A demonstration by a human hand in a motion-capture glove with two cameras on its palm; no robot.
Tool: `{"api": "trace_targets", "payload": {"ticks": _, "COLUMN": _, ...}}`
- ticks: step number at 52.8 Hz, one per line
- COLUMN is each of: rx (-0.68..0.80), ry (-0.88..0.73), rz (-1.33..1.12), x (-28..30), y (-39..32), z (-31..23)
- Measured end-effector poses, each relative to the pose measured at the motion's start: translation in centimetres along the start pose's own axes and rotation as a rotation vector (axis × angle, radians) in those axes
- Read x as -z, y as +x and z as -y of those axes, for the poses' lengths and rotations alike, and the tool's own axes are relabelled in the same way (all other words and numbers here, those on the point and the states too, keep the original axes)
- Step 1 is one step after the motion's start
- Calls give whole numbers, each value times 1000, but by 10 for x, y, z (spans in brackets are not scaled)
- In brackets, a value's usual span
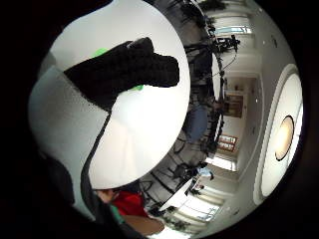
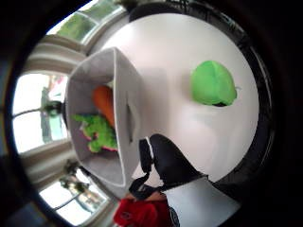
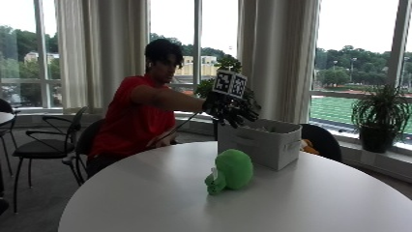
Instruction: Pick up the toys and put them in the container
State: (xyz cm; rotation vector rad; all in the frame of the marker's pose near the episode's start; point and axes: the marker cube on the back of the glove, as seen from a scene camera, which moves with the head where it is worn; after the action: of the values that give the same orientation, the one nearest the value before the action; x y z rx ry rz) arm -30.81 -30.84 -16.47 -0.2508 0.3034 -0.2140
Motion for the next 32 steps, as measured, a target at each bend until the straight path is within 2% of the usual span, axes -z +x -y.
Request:
{"api": "trace_targets", "payload": {"ticks": 12, "rx": -58, "ry": -44, "rz": 98, "x": -61, "y": 33, "z": 30}}
{"api": "trace_targets", "payload": {"ticks": 22, "rx": -54, "ry": -51, "rz": 122, "x": -95, "y": 27, "z": 55}}
{"api": "trace_targets", "payload": {"ticks": 27, "rx": -56, "ry": -129, "rz": 179, "x": -113, "y": 19, "z": 66}}
{"api": "trace_targets", "payload": {"ticks": 32, "rx": -68, "ry": -182, "rz": 130, "x": -131, "y": 12, "z": 74}}
